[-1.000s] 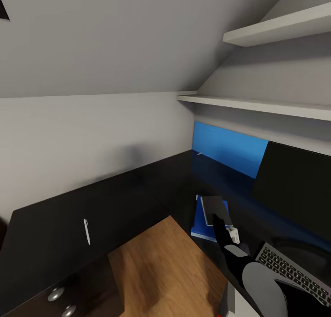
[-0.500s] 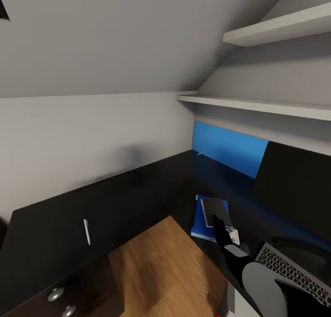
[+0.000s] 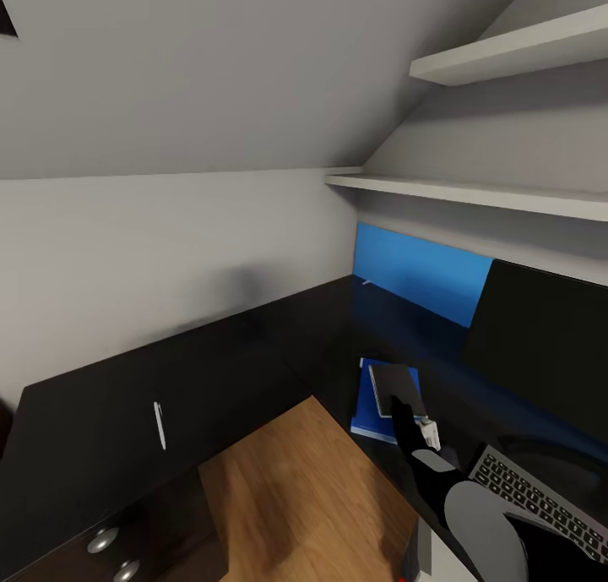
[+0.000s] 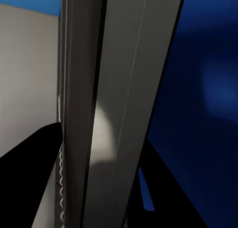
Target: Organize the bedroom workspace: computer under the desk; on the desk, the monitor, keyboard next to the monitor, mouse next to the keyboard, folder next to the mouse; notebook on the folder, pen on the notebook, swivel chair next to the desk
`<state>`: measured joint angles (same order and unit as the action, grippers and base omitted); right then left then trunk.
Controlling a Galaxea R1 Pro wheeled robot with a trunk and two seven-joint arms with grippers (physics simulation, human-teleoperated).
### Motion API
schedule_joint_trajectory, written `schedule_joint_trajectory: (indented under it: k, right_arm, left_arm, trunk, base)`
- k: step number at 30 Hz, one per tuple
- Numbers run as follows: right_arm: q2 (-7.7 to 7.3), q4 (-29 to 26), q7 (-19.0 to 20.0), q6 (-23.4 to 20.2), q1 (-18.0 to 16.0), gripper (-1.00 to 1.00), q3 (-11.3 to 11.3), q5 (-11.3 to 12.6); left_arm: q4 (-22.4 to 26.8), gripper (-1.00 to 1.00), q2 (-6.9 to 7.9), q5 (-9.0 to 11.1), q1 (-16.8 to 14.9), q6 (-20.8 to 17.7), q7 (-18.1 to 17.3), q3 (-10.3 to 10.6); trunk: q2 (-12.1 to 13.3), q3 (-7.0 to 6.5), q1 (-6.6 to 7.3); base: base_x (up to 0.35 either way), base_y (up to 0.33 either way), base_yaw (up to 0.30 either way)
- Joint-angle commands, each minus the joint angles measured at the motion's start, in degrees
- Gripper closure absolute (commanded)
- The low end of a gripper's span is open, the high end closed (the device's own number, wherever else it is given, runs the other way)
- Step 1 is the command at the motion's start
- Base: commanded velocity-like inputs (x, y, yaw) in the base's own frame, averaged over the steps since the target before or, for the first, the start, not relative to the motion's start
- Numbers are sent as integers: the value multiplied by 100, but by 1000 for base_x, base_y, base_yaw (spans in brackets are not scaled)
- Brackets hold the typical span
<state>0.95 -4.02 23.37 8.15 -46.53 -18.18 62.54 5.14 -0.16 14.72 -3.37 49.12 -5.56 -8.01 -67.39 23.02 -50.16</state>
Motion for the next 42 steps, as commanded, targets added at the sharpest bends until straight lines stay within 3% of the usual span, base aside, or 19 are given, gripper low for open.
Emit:
schedule_joint_trajectory:
  k: [1, 42]
  right_arm:
    - [2, 7, 28, 10, -5, 100, -45, -14]
    - [11, 7, 36, -329, -5, 100, -45, -22]
  left_arm:
    - [-3, -100, -2, 23, -4, 10, -58, -43]
    - [-4, -100, -2, 23, -5, 9, -56, -43]
  trunk:
    - [-4, 6, 0]
    - [-4, 6, 0]
  base:
    - [0, 0, 0]
    - [0, 0, 0]
